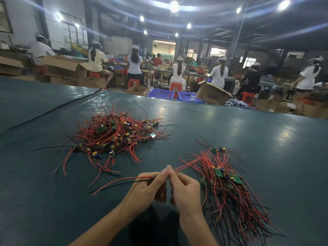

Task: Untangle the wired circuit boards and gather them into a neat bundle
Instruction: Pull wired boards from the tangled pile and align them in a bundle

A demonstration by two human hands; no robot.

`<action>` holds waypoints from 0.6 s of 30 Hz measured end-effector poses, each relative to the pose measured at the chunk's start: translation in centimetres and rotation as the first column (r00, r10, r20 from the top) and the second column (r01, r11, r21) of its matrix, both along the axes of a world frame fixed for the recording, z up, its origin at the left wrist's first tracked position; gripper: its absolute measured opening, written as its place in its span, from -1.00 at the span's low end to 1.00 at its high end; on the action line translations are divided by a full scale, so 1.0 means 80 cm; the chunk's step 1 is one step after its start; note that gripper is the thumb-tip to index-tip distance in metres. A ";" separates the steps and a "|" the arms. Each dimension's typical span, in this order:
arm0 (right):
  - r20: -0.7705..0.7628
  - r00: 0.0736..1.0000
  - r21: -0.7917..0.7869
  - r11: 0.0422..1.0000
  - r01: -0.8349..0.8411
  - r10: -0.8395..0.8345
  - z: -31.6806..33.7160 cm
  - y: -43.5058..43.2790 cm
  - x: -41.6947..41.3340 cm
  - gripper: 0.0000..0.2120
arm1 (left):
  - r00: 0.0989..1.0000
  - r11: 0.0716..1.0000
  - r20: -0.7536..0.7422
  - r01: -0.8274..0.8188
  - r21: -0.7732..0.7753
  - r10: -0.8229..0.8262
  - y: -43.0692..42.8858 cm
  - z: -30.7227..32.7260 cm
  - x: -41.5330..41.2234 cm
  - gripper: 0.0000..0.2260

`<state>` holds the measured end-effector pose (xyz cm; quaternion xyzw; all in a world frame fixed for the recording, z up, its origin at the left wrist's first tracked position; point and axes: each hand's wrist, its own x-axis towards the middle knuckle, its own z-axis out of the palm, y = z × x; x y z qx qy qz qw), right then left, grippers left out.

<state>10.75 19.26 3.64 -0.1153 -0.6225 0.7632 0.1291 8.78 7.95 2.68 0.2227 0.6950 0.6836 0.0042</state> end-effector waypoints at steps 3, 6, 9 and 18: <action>-0.017 1.000 0.035 0.999 0.016 -0.016 0.000 -0.004 0.003 -0.73 | 0.999 0.999 0.030 0.024 -0.023 -0.023 -0.002 0.001 0.001 -0.52; 0.004 0.986 -0.054 0.984 0.168 -0.168 0.006 0.020 -0.003 -0.78 | 0.999 0.998 0.029 0.047 -0.051 -0.046 -0.002 0.003 0.004 -0.50; 0.041 0.947 -0.190 0.928 0.322 -0.320 0.009 0.050 -0.009 -0.78 | 0.997 0.996 0.039 0.075 -0.047 -0.074 -0.004 0.007 0.004 -0.52; 0.043 0.984 -0.047 0.984 0.174 -0.172 0.006 0.036 -0.004 -0.76 | 0.967 0.954 -0.026 -0.255 -0.156 0.255 -0.012 -0.003 -0.014 -0.47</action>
